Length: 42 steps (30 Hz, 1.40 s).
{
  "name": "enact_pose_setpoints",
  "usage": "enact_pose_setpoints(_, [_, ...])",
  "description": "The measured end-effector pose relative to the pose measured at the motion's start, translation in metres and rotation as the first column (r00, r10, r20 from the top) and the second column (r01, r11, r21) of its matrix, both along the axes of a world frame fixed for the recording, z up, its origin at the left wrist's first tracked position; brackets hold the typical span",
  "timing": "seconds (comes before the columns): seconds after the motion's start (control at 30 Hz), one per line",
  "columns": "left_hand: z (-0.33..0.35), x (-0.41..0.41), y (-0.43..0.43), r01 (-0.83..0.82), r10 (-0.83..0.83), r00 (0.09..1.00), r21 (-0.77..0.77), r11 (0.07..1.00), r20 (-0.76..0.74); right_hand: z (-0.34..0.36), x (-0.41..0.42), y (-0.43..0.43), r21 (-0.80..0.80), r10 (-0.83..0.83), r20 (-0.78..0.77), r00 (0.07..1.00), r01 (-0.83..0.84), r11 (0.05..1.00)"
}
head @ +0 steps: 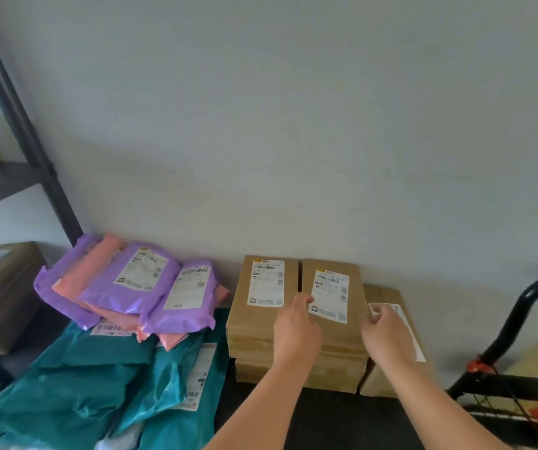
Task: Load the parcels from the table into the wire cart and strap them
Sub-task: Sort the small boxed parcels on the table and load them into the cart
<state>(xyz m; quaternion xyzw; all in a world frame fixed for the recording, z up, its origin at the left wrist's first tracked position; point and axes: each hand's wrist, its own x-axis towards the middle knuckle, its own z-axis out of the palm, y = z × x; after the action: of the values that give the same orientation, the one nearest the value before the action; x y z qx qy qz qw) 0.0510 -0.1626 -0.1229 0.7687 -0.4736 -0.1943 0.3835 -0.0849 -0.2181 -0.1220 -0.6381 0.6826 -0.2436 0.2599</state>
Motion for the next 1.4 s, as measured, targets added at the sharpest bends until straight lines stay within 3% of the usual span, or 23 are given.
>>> enact_pose_setpoints(0.27, [0.003,-0.015,-0.038,-0.008,0.021,0.989,0.093,0.996,-0.145,-0.027,-0.005,-0.03,0.151,-0.005,0.045,0.999,-0.002,0.989])
enact_pose_setpoints(0.4, [0.003,-0.017,-0.048,-0.001,0.014,0.994,0.11,0.994,-0.111,-0.036,-0.005,-0.038,0.187,0.028,0.057,0.998,-0.039,0.982])
enact_pose_setpoints(0.73, [0.004,-0.018,-0.064,-0.001,0.03,0.996,0.32,0.947,-0.086,-0.045,0.004,-0.05,0.29,0.028,0.112,0.993,-0.059,0.955])
enact_pose_setpoints(1.0, [0.012,-0.03,-0.064,-0.095,0.1,0.995,0.271,0.958,-0.004,-0.042,0.0,-0.056,0.22,-0.039,0.169,0.985,0.001,0.975])
enact_pose_setpoints(1.2, [0.015,-0.03,-0.057,-0.297,0.291,0.955,0.178,0.938,0.06,-0.032,-0.007,-0.058,0.153,-0.092,0.263,0.96,0.053,0.987])
enact_pose_setpoints(1.3, [0.015,-0.031,-0.055,-0.339,0.329,0.94,0.152,0.928,0.091,-0.029,-0.01,-0.057,0.179,-0.103,0.374,0.922,0.037,0.983])
enact_pose_setpoints(1.4, [0.016,-0.032,-0.052,-0.348,0.341,0.937,0.146,0.926,0.069,-0.029,-0.013,-0.053,0.203,-0.094,0.385,0.918,0.015,0.979])
